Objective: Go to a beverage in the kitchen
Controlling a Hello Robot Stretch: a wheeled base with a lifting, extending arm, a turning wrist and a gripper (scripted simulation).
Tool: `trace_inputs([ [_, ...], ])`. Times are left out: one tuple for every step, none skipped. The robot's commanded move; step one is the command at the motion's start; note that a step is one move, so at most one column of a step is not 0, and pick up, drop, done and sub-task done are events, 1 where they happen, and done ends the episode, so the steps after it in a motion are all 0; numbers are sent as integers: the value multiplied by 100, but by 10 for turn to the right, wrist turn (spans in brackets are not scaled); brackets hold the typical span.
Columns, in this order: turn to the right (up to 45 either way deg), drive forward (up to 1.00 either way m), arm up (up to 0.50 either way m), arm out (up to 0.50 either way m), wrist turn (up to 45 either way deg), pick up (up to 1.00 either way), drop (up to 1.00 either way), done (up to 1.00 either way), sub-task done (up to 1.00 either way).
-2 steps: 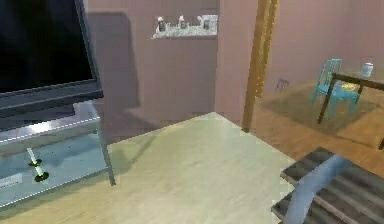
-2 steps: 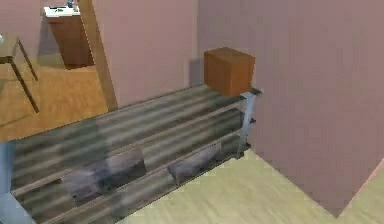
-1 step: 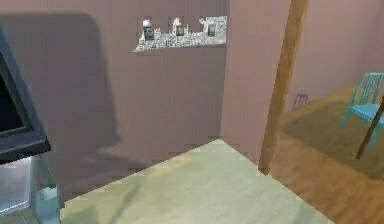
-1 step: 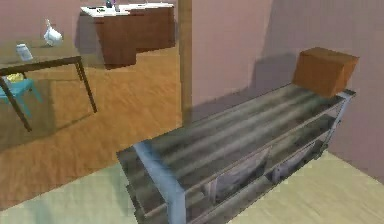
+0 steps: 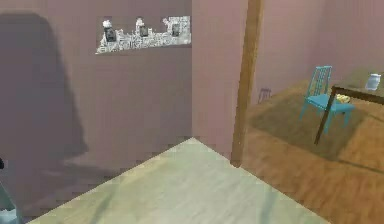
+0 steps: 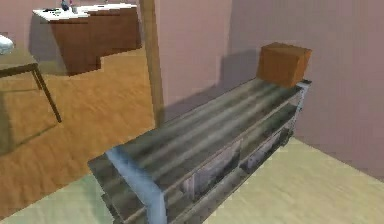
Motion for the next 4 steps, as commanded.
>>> trace_inputs([
  [0,40,0,0,0,0,0,0,0],
  [450,0,0,0,0,0,0,0,0],
  [0,80,0,0,0,0,0,0,0],
  [210,0,0,0,0,0,0,0,0],
])
